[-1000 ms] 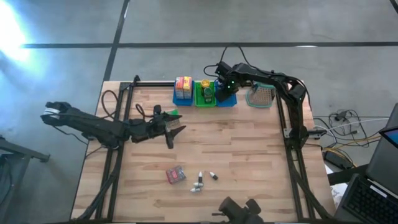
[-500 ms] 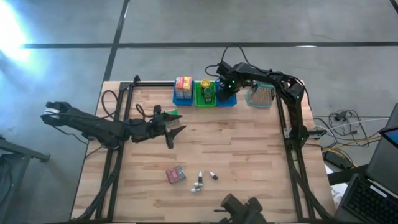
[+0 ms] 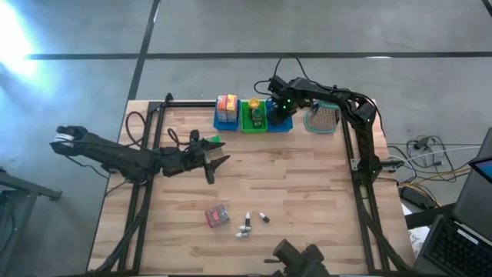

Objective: Pick & Place Kitchen Items
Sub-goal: Put the small orange food coloring bottle into the right blue bin, then put the small green food bottle coloring into the right blue bin

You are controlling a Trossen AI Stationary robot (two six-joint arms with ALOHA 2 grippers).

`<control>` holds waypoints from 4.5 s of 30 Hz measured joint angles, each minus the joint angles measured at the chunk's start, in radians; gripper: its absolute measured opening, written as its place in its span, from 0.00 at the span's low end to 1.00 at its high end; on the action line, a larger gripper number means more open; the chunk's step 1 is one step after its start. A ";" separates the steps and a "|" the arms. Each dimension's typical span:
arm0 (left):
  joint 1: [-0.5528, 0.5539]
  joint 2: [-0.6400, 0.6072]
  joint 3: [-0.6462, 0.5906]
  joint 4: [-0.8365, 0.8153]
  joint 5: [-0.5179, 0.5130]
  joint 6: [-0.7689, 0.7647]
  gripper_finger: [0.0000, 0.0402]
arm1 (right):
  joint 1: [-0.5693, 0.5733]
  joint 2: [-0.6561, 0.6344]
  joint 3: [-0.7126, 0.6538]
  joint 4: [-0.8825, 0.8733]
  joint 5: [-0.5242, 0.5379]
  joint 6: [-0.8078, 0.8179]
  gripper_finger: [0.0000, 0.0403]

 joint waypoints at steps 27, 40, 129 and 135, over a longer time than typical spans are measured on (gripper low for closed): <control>0.000 0.000 0.000 0.000 0.000 0.000 0.58 | 0.001 -0.041 0.000 0.013 0.006 -0.047 0.41; 0.000 0.000 0.000 -0.001 0.000 -0.008 0.58 | 0.013 -0.225 0.000 0.008 0.007 -0.058 0.31; -0.175 0.000 0.294 -0.753 -0.019 -0.305 0.58 | 0.366 -1.140 -0.563 0.355 -0.005 -0.375 0.02; -0.175 0.000 0.293 -0.753 -0.048 -0.264 0.58 | 0.371 -1.180 -0.653 0.462 -0.067 -0.231 0.02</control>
